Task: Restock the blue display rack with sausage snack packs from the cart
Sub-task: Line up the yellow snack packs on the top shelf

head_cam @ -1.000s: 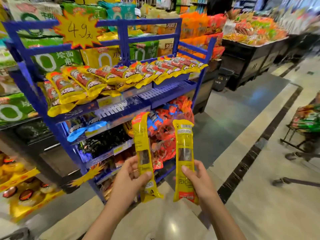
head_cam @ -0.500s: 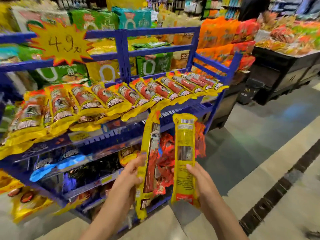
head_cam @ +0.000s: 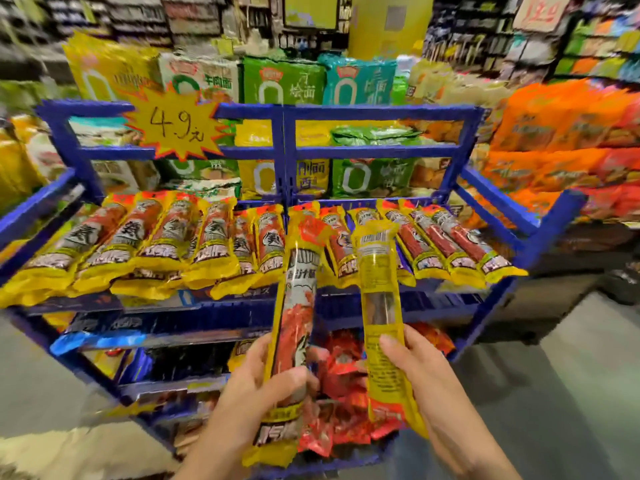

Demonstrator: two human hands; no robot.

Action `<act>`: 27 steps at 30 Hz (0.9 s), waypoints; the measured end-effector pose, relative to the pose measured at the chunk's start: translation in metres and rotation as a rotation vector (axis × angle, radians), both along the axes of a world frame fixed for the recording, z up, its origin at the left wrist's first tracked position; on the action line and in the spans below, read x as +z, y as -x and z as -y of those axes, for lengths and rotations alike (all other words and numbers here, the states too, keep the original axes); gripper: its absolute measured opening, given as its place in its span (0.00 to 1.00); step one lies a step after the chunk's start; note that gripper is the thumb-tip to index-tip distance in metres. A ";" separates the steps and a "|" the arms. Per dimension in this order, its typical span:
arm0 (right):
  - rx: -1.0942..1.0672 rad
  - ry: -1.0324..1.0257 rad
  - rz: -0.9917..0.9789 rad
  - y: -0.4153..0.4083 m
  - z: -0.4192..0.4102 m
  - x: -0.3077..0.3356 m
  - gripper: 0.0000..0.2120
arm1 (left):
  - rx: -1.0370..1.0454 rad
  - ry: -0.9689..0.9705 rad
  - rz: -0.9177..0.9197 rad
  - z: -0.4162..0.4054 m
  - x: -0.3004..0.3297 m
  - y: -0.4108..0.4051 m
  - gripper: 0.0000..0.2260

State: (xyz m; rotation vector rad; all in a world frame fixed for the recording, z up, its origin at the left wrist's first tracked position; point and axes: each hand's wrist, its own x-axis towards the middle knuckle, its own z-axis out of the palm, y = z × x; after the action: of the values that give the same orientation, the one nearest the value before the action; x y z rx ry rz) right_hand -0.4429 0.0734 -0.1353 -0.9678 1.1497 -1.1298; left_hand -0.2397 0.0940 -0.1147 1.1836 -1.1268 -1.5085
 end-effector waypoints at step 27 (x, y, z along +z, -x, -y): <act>0.092 0.014 -0.086 -0.012 0.045 0.044 0.30 | 0.352 0.165 1.007 0.158 0.068 -0.006 0.16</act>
State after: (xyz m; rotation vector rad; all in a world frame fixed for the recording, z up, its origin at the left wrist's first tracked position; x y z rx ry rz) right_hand -0.4312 0.0285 -0.0916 -1.0776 1.1554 -1.0320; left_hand -0.2335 -0.0635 -0.0470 1.9681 -1.5118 -0.4858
